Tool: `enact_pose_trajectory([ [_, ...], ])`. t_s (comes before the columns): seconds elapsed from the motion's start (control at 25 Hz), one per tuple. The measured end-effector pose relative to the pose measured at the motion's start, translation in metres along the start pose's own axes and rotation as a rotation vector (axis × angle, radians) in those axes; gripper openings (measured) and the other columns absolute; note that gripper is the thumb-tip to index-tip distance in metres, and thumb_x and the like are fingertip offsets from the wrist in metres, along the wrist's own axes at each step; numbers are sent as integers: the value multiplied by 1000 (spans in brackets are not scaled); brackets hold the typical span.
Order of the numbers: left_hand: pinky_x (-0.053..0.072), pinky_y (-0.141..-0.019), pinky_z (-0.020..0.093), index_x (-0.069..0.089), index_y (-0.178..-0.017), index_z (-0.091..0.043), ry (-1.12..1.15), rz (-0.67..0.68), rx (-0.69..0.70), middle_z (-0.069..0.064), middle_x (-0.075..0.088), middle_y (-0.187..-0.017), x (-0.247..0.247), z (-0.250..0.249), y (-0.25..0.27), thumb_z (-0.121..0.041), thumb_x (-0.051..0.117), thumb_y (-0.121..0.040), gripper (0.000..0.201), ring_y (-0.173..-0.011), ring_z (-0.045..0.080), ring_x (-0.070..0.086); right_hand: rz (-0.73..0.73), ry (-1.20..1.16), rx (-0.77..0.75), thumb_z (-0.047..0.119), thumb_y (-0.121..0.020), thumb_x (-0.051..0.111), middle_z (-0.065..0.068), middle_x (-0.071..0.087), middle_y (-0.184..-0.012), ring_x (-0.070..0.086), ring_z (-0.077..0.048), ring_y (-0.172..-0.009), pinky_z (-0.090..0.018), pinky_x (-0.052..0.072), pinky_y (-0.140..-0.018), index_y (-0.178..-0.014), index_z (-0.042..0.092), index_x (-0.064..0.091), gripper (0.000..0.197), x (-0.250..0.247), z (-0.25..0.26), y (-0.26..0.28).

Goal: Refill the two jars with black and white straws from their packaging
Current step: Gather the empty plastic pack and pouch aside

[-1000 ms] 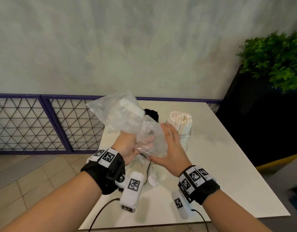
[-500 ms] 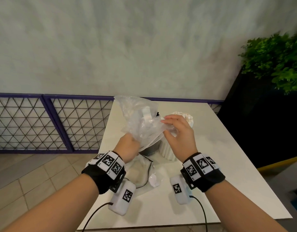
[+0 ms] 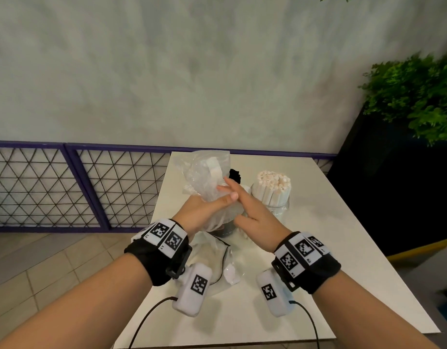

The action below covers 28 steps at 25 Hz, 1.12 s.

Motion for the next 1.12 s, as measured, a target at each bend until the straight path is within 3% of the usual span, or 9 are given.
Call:
enact_pose_trajectory([
  [0.12,51,-93,41,72,-89,-15,-44,-39,46,-1,74,-74,-7,4,-8,-32,77,-78,21,-74,11,70,58,-137,62,13,-79,39,21,49,-138,38,5,-131,-29,27,-113,-145,34,25,71,-9,-13,-1],
  [0.2,52,-87,41,71,-96,-3,-78,-94,9,10,73,-82,-15,10,-14,-29,78,-77,32,-76,22,67,-61,-206,64,9,-87,44,13,66,-120,57,-16,-117,-36,42,-101,-134,31,40,52,-30,-15,-5],
  [0.36,52,-92,53,68,-101,-6,-62,-120,-43,23,70,-106,-27,20,-32,-21,70,-80,26,-95,38,68,-435,-109,1,15,-85,68,4,55,-113,56,-8,-96,-28,45,-78,-124,30,44,48,-82,-10,-25],
  [0.52,51,-90,53,71,-94,-24,-160,33,1,16,69,-100,-18,35,-54,-36,66,-72,25,-91,36,65,-259,-112,33,30,-76,78,16,21,-149,34,-3,-129,-12,37,-93,-144,45,14,94,-65,-22,-60],
  [0.64,52,-76,49,69,-88,-24,-290,62,50,8,68,-84,-13,32,-60,-37,61,-72,22,-75,31,61,-83,-82,-13,20,-81,74,14,39,-146,37,6,-128,-3,35,-97,-143,34,34,76,-52,-30,-77],
  [0.72,52,-68,45,66,-88,-21,-268,40,82,7,65,-81,-10,34,-65,-27,56,-76,17,-72,28,59,-130,17,-95,12,-85,69,13,59,-125,52,1,-117,-22,40,-105,-124,23,59,42,-53,-38,-79],
  [0.8,48,-58,38,64,-95,-17,-150,-1,91,15,66,-87,-9,42,-71,-23,55,-73,24,-71,32,60,-201,94,-178,16,-85,66,13,60,-113,54,1,-110,-19,40,-100,-115,22,61,31,-48,-44,-72],
  [0.96,52,-57,36,61,-99,-10,-17,-50,166,15,64,-88,0,60,-69,-10,59,-85,15,-72,29,63,-266,271,-292,34,-75,77,8,41,-119,42,2,-110,-2,31,-94,-140,27,36,78,-16,-49,-34],
  [1.12,55,-67,36,65,-110,-3,44,-88,220,20,69,-103,13,90,-25,-1,59,-83,29,-84,31,67,-376,253,-271,32,-76,77,10,32,-135,35,8,-118,-1,28,-97,-144,30,32,81,-8,-56,24],
])
Point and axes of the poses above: each hand's wrist, its own y-axis away from the middle knuckle, its own x-axis out of the palm, z = x × y, the point moved 8 cm from there along -y, towards the middle knuckle
